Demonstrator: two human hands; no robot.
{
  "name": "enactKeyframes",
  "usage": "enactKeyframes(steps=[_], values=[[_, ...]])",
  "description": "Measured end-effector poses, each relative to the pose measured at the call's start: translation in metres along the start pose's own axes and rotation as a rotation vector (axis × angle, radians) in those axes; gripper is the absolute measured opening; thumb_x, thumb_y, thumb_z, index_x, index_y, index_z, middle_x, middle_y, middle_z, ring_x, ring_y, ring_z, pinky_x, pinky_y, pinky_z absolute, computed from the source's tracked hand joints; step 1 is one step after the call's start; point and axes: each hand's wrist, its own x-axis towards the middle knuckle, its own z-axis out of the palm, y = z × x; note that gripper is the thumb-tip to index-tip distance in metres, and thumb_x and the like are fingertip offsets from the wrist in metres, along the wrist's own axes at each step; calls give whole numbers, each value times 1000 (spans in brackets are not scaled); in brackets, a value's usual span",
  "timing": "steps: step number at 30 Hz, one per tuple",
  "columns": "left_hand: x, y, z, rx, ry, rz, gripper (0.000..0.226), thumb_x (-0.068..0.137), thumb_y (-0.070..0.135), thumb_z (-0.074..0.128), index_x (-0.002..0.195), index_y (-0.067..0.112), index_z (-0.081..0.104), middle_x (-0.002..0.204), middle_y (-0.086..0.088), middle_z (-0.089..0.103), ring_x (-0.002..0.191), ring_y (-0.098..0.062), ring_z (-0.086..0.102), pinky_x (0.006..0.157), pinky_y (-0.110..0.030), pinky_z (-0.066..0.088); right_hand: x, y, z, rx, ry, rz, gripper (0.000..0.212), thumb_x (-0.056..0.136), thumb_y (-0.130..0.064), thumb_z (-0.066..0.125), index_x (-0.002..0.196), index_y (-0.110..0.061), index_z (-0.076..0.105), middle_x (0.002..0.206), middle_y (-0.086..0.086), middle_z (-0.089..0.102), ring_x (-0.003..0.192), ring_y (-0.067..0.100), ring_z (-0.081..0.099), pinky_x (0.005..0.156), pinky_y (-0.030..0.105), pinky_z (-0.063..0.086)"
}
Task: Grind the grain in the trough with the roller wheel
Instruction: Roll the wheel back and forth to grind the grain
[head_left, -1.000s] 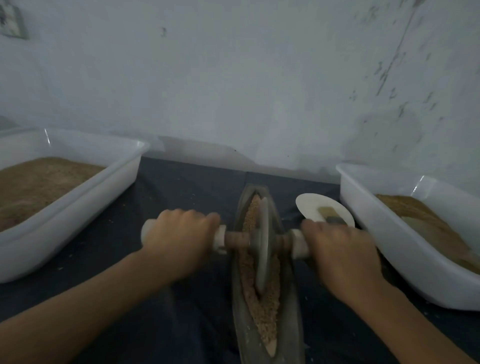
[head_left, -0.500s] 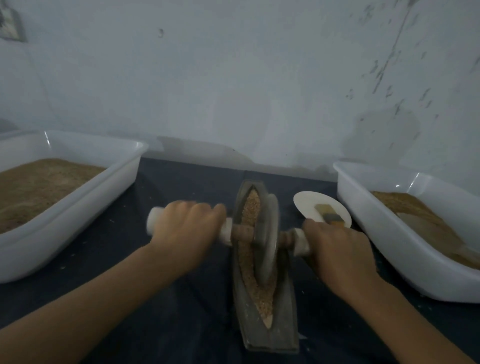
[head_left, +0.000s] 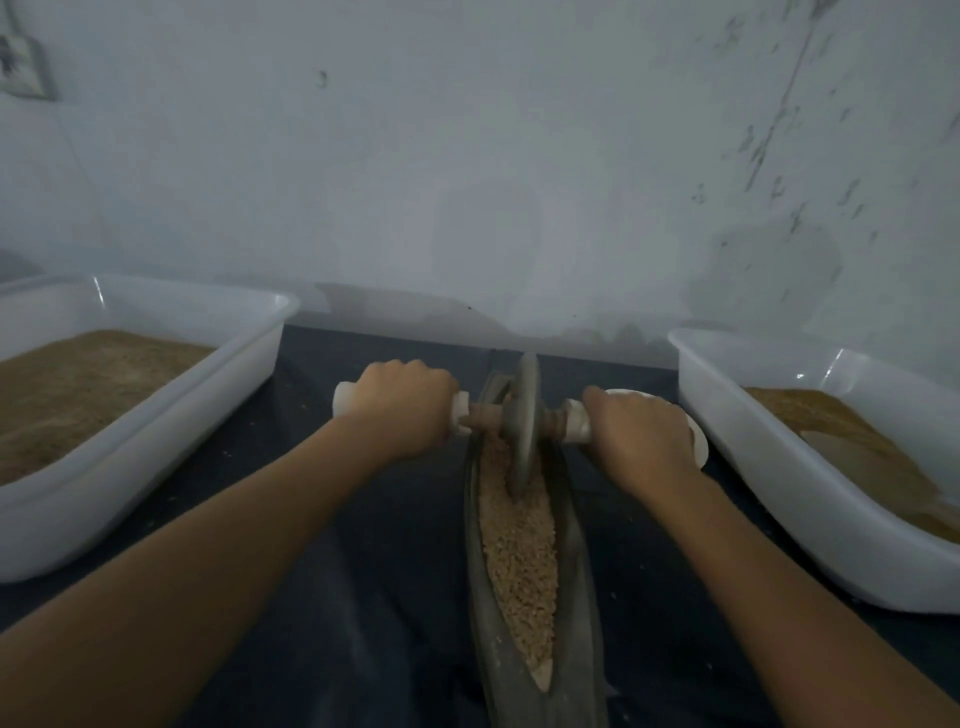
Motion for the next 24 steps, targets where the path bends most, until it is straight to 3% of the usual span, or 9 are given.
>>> enactKeyframes(steps=[6, 8, 11, 13, 16, 18, 20, 24], values=[[-33, 3, 1, -20, 46, -14, 20, 80, 41, 60, 82, 31, 43, 86, 5, 59, 78, -22, 58, 64, -32, 34, -25, -6, -26, 0, -61, -53, 17, 84, -28, 63, 94, -22, 51, 81, -1, 62, 69, 20, 60, 54, 30, 42], [-72, 3, -4, -58, 16, 15, 29, 78, 50, 59, 78, 34, 35, 73, 10, 49, 71, -17, 55, 62, -30, 33, -53, -8, -47, 10, 26, -140, 14, 73, -18, 62, 83, -21, 53, 70, -1, 58, 59, 21, 56, 49, 28, 35], [-120, 2, -13, -74, -3, 72, 34, 76, 57, 56, 73, 38, 28, 64, 14, 40, 58, -8, 44, 56, -28, 34, -89, -13, -76, 90, 300, -194, 17, 58, -1, 47, 62, -17, 48, 50, 3, 46, 41, 22, 43, 48, 24, 21], [-130, 1, -20, -62, 12, 96, 30, 77, 55, 55, 76, 38, 31, 65, 14, 41, 57, -7, 44, 55, -28, 35, -97, -10, -75, 97, 300, -194, 23, 52, 1, 59, 59, -17, 47, 48, 3, 46, 39, 22, 42, 47, 23, 22], [-110, 8, -23, 5, -7, 46, 29, 80, 54, 54, 80, 36, 32, 71, 12, 44, 65, -11, 48, 59, -29, 34, -84, -6, -54, 120, 129, -157, 39, 44, -6, 83, 62, -17, 51, 50, 1, 52, 40, 22, 48, 41, 22, 28], [-79, 10, -16, 33, -4, 14, 25, 81, 49, 56, 83, 33, 37, 80, 9, 54, 73, -17, 56, 62, -30, 33, -61, -5, -35, 51, 41, -141, 35, 59, -19, 84, 73, -20, 52, 60, -1, 58, 49, 20, 53, 43, 25, 30], [-42, 8, -7, 49, 22, -13, 17, 82, 43, 58, 87, 32, 45, 89, 5, 61, 82, -22, 61, 63, -32, 34, -29, -1, -14, 28, 2, -82, 23, 79, -31, 71, 89, -24, 51, 76, -3, 61, 63, 17, 55, 51, 28, 30], [6, 3, -3, 56, 44, -5, 11, 80, 34, 59, 84, 29, 51, 88, 0, 63, 75, -23, 58, 63, -34, 37, 8, 0, 10, 59, -27, 0, 17, 88, -30, 60, 97, -22, 50, 89, 0, 65, 75, 22, 61, 54, 30, 31]])
